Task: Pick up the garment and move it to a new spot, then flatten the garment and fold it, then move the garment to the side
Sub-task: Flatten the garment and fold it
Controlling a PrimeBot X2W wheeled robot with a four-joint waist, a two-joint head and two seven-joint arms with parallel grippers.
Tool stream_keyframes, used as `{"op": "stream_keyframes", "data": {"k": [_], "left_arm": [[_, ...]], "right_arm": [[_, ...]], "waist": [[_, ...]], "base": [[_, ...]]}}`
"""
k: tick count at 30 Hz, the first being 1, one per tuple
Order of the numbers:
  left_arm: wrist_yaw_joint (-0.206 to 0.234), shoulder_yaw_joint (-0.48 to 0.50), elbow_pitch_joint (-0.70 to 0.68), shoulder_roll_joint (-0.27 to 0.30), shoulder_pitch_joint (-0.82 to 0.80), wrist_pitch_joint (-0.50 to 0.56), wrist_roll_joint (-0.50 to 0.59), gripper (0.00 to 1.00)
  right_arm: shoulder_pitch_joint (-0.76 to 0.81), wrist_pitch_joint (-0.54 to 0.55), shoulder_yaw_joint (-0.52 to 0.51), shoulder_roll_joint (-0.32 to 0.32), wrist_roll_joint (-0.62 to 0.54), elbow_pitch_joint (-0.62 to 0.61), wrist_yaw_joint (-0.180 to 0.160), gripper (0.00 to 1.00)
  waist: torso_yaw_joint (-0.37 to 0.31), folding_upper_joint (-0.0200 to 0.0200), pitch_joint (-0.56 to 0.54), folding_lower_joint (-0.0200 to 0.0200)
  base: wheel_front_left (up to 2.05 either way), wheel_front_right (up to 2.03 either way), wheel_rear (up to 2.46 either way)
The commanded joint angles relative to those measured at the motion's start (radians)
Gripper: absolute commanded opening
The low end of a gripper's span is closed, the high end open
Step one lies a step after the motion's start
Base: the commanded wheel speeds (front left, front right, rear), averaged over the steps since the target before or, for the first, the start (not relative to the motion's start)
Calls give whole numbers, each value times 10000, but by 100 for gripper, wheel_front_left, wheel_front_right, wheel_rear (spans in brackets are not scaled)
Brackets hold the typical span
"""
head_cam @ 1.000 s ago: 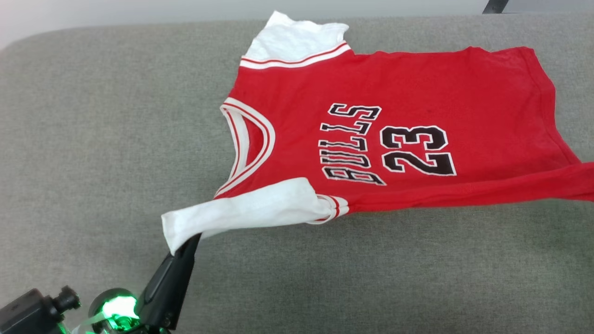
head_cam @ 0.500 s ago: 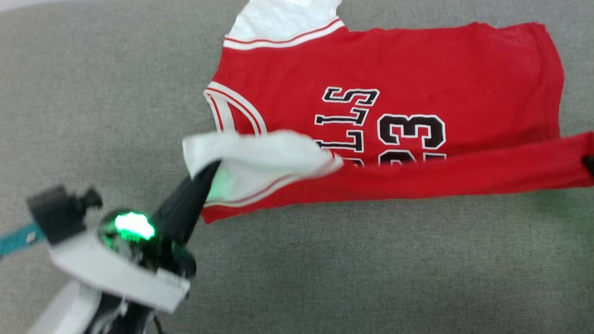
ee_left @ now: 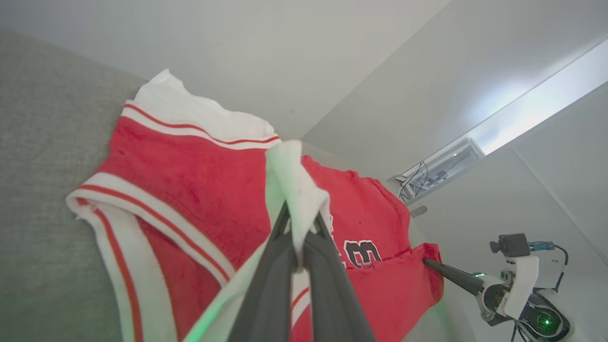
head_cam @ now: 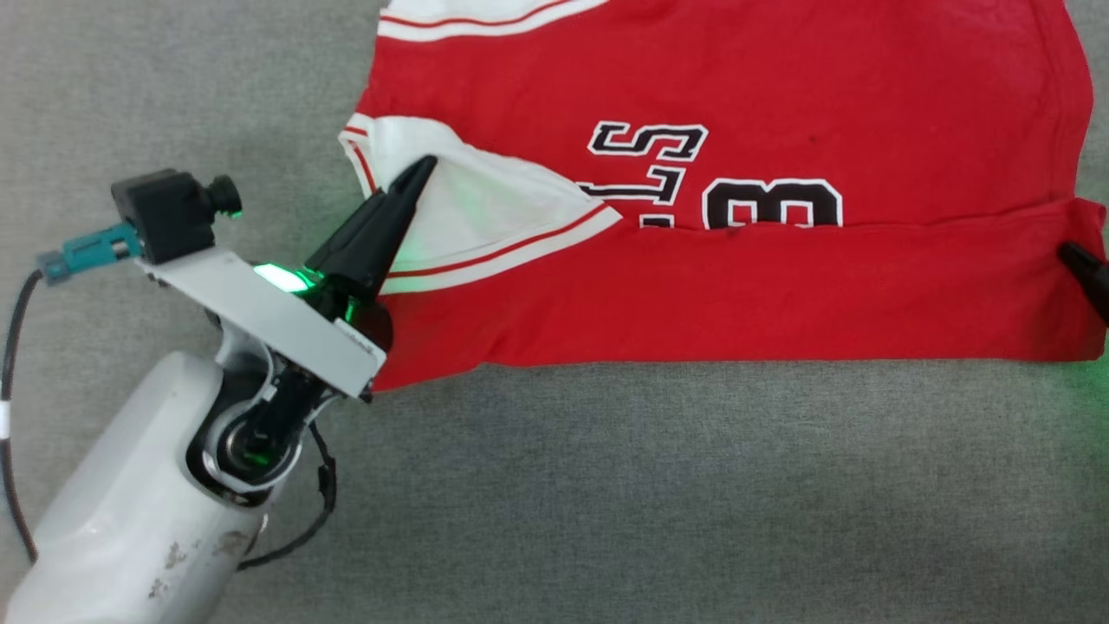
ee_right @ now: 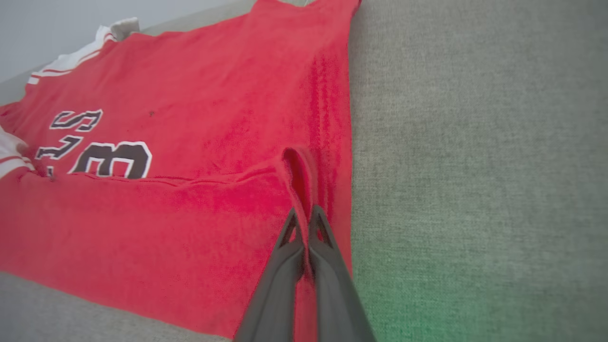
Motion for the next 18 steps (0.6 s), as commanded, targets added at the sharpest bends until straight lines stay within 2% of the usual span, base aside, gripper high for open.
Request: {"op": "stream_keyframes", "data": {"k": [1, 11, 12, 13, 14, 15, 16, 17, 18], "left_arm": [[-46, -52, 180, 68, -90, -59, -3, 0], [-37, -841, 1866, 210, -542, -260, 47, 0], [-22, -903, 1964, 248, -581, -305, 83, 27], [-14, -986, 2042, 315, -613, -326, 158, 55], [-14, -1063, 2140, 415, -672, -404, 269, 100], [-14, -1163, 2279, 529, -698, -428, 410, 100], [-14, -1312, 2348, 587, -704, -417, 512, 100], [-16, -1421, 2381, 628, -712, -375, 553, 100], [-16, -1512, 2393, 727, -743, -333, 636, 100]], "right_arm": [[-156, -84, 73, 34, -52, 93, -15, 0], [-947, -769, 1263, 45, -241, 1319, -17, 0], [-1009, -861, 1367, 43, -226, 1393, -17, 0], [-1060, -975, 1433, 19, -262, 1456, -17, 13], [-1089, -1111, 1514, -1, -304, 1526, -17, 30], [-1087, -1251, 1596, 8, -329, 1618, -17, 49], [-1062, -1352, 1643, 9, -310, 1708, -17, 90], [-1034, -1472, 1672, 12, -297, 1772, -15, 100], [-1000, -1594, 1675, 1, -281, 1834, -15, 100]], "waist": [[-109, 0, 186, 0], [-160, 0, 360, 0], [-145, 0, 309, 0], [-127, 0, 244, 0], [-122, 0, 160, 0], [-120, 0, 7, 0], [-108, 0, -159, 0], [-109, 0, -334, 0], [-105, 0, -511, 0]], "base": [[0, 0, 0], [0, 0, 0], [0, 0, 0], [0, 0, 0], [0, 0, 0], [0, 0, 0], [0, 0, 0], [0, 0, 0], [0, 0, 0]]}}
